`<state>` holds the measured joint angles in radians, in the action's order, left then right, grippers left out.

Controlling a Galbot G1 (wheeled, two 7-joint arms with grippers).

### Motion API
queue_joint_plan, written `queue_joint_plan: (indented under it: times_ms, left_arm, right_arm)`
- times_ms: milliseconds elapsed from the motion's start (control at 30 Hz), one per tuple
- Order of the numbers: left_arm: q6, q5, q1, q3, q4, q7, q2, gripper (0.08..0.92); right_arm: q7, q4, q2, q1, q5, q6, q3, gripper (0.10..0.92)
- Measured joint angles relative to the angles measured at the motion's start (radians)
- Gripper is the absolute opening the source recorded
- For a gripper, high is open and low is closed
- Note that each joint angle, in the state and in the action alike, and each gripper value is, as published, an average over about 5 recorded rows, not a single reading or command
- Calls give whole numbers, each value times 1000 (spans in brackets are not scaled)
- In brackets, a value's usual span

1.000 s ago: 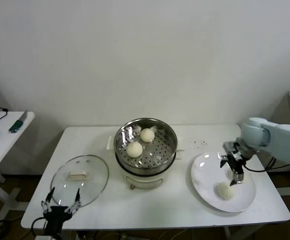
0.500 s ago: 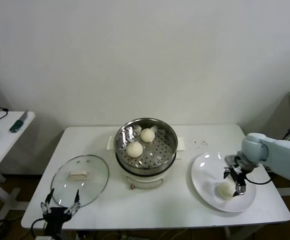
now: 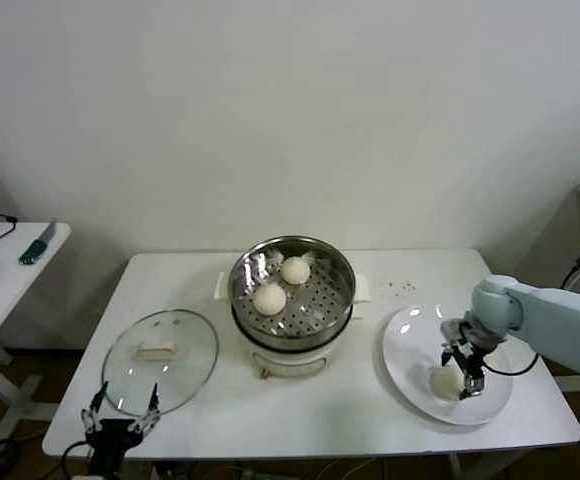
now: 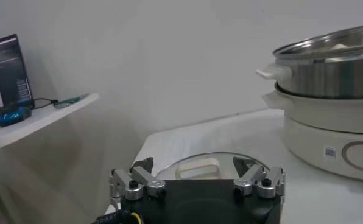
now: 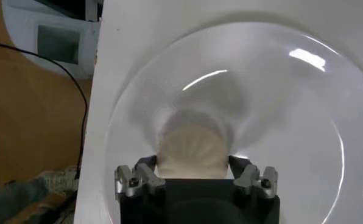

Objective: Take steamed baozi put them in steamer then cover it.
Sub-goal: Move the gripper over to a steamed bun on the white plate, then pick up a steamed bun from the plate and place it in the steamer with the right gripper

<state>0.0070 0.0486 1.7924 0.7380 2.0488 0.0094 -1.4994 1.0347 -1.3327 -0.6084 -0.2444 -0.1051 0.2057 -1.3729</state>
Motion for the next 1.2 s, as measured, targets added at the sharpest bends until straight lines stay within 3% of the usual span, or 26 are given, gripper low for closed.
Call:
queue_joint_plan:
  times_ms: [267,567,1200]
  left_arm:
    - [-4,-1,6,0,-2,-1,-4,823]
    - [-3,-1,13,-5,6,0,-5,823]
    - [3,13,36,-16,11,20,-4,823]
  right_arm:
    - [2,6,-3,2,1,-17,5,686]
    - [15,10,-26,-102,-18,-73,-46,687]
    - [57,40,-353,-599,-47,-503,-249,687]
